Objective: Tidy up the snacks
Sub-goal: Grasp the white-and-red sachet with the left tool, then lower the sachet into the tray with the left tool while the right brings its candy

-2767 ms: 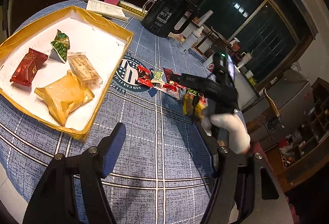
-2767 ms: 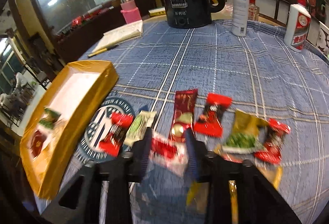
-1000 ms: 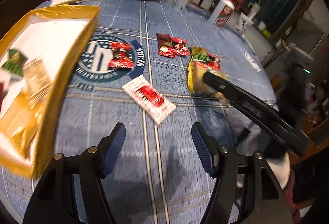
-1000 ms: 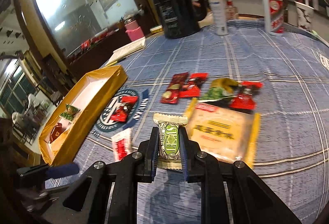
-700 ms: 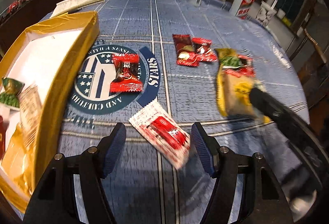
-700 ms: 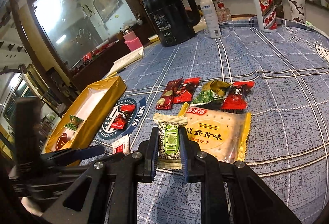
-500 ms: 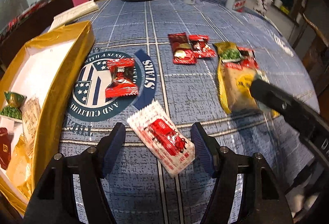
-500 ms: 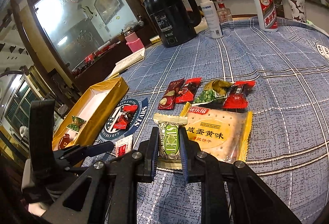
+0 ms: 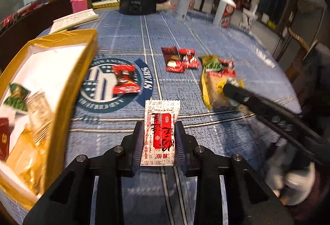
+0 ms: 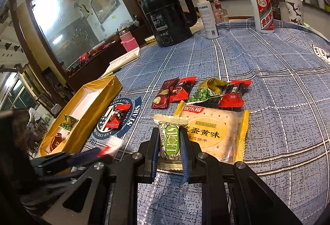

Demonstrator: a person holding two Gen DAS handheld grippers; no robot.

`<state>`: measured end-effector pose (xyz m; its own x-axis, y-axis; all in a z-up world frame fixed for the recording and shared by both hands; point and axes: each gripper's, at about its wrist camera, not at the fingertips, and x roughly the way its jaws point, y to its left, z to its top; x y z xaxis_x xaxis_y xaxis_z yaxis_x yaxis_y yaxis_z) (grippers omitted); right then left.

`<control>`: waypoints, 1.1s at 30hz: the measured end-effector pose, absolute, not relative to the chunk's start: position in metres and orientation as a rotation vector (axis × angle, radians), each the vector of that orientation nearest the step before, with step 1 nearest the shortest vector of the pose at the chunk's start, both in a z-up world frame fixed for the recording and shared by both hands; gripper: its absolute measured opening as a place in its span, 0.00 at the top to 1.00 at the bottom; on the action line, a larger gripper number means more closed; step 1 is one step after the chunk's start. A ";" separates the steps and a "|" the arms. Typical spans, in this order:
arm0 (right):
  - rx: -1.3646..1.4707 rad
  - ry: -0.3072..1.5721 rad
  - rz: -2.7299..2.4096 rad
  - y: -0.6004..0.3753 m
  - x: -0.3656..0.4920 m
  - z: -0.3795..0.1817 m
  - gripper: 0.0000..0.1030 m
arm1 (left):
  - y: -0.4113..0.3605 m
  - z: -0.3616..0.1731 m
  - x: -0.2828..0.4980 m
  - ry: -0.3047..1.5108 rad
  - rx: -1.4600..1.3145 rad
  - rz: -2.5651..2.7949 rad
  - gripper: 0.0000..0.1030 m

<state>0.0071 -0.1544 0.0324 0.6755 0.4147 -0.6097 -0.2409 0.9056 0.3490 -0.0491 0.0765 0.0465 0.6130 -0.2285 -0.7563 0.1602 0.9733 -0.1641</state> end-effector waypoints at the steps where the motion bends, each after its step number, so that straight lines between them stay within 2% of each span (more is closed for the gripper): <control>1: 0.248 0.743 0.371 -0.154 0.007 0.032 0.82 | 0.084 0.052 -0.055 0.869 -0.109 -0.225 0.73; 10: 0.233 0.747 0.357 -0.151 0.005 0.031 0.82 | 0.171 0.084 -0.102 0.714 -0.267 -0.107 0.73; 17: 0.235 0.772 0.413 -0.132 -0.004 0.044 0.82 | 0.231 0.074 -0.112 0.686 -0.318 -0.001 0.73; 33: 0.039 0.855 0.707 0.061 0.002 0.083 0.82 | 0.291 0.048 -0.076 0.756 -0.365 0.004 0.73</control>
